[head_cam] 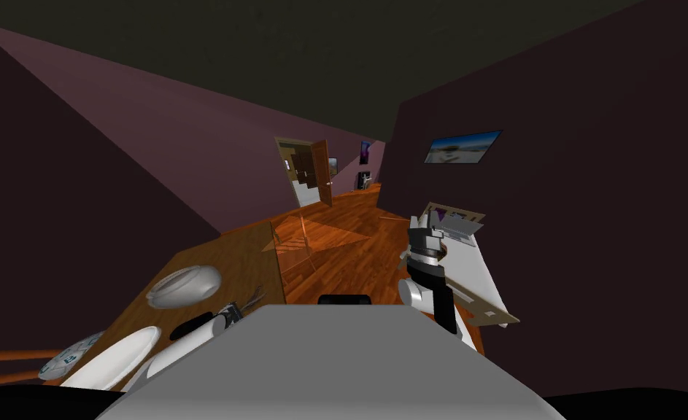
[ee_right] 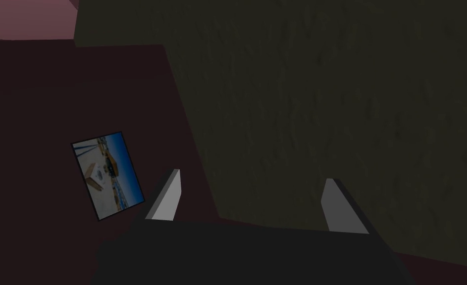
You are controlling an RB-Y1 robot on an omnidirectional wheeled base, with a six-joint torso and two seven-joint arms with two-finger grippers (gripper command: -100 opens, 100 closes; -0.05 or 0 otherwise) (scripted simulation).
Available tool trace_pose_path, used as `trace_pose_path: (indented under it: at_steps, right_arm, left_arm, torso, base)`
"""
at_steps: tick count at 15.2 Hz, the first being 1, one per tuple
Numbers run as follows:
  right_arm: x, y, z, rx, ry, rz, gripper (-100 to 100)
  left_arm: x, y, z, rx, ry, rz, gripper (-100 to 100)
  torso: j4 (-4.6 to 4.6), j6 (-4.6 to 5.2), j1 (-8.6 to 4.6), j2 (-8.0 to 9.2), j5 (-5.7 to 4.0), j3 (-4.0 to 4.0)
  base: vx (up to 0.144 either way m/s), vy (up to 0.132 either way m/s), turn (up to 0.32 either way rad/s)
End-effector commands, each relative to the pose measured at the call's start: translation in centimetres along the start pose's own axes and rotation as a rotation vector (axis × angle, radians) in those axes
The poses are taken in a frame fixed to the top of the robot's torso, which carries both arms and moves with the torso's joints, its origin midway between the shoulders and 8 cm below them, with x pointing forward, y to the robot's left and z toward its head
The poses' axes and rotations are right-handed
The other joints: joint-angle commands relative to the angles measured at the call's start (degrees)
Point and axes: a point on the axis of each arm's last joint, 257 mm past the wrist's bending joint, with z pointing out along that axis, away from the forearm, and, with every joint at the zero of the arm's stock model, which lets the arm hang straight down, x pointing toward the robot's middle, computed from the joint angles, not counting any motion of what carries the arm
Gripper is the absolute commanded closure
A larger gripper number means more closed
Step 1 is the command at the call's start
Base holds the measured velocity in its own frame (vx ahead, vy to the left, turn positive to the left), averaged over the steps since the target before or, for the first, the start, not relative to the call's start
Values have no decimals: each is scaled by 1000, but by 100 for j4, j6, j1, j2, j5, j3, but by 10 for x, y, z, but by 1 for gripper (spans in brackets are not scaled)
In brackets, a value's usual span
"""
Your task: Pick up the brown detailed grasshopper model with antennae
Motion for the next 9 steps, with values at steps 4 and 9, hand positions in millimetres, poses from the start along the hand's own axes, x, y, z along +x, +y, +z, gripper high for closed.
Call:
trace_pose_path:
  at_steps: [4,9]
  right_arm:
    - [0,0,0,0,0,0,0]
    - [0,0,0,0,0,0,0]
  left_arm:
    - [-25,5,3,-38,-39,-28,-100]
    - [-24,9,17,-35,-46,-57,-100]
  torso:
    - [1,0,0,4,-1,2]
    - [15,1,37,70,7,39]
  base:
    - [99,-53,-5]
    - [-44,28,-71]
